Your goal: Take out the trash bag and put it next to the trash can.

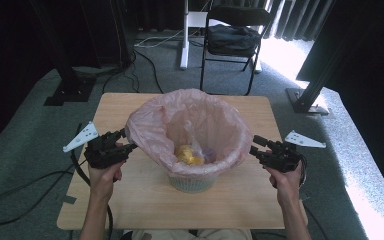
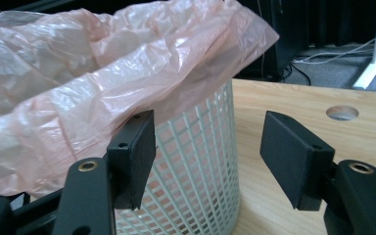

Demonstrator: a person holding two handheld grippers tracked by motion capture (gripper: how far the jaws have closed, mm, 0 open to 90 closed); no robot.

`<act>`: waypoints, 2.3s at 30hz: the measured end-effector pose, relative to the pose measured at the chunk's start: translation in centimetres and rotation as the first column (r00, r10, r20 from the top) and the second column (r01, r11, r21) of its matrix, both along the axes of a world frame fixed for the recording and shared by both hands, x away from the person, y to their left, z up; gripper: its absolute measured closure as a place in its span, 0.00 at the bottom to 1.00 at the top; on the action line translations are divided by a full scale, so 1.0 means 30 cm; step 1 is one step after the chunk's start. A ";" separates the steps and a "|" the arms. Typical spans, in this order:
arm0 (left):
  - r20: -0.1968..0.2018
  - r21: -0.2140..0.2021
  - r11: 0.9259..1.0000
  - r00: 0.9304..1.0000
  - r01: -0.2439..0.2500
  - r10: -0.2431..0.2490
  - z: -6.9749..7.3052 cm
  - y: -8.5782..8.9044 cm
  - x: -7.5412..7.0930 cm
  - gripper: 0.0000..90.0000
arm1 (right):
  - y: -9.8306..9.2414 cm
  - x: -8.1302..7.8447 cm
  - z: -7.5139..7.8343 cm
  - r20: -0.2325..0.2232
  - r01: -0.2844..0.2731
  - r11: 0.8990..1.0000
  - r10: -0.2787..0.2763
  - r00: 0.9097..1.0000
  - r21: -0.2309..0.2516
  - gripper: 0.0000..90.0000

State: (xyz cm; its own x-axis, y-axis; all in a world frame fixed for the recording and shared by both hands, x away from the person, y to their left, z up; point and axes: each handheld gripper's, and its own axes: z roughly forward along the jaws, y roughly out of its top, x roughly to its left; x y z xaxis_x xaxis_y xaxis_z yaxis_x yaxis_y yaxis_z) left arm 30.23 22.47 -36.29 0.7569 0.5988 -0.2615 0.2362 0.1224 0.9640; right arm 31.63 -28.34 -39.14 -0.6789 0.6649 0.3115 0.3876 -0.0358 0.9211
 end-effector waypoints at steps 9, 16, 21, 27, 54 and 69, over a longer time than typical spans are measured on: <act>-0.014 0.032 0.999 1.000 0.017 -0.017 0.043 -0.013 0.020 0.43 | 0.038 -0.011 -0.058 -0.036 -0.006 0.988 0.000 0.999 -0.157 0.41; -0.015 0.044 0.999 1.000 0.002 -0.002 0.061 0.000 0.037 0.43 | 0.090 -0.049 -0.113 -0.051 -0.085 0.982 0.077 0.996 -0.166 0.40; -0.028 0.032 0.999 0.999 -0.018 0.019 0.072 0.013 0.061 0.43 | 0.098 -0.083 -0.109 -0.030 -0.100 0.986 0.097 0.995 -0.135 0.38; -0.033 0.021 1.000 0.999 0.002 -0.001 0.097 -0.002 0.086 0.43 | 0.061 -0.072 -0.035 0.027 -0.031 0.999 0.032 0.999 -0.032 0.39; -0.033 0.083 0.989 0.992 0.122 -0.119 0.173 -0.147 0.116 0.43 | 0.098 -0.047 0.141 0.132 -0.060 0.998 0.061 0.989 -0.005 0.38; -0.047 0.123 0.974 0.981 0.192 -0.187 0.160 -0.224 0.113 0.44 | 0.179 -0.056 0.180 0.160 -0.114 0.988 0.129 0.979 -0.100 0.37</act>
State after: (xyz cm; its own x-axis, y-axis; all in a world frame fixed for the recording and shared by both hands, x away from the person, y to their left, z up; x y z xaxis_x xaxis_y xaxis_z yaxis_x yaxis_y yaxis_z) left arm 33.60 15.76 -31.49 0.8517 0.4751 -0.2212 0.2771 -0.0500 0.9595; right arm 29.96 -22.96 -33.74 -0.7934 0.5945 0.1307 0.2258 0.0879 0.9702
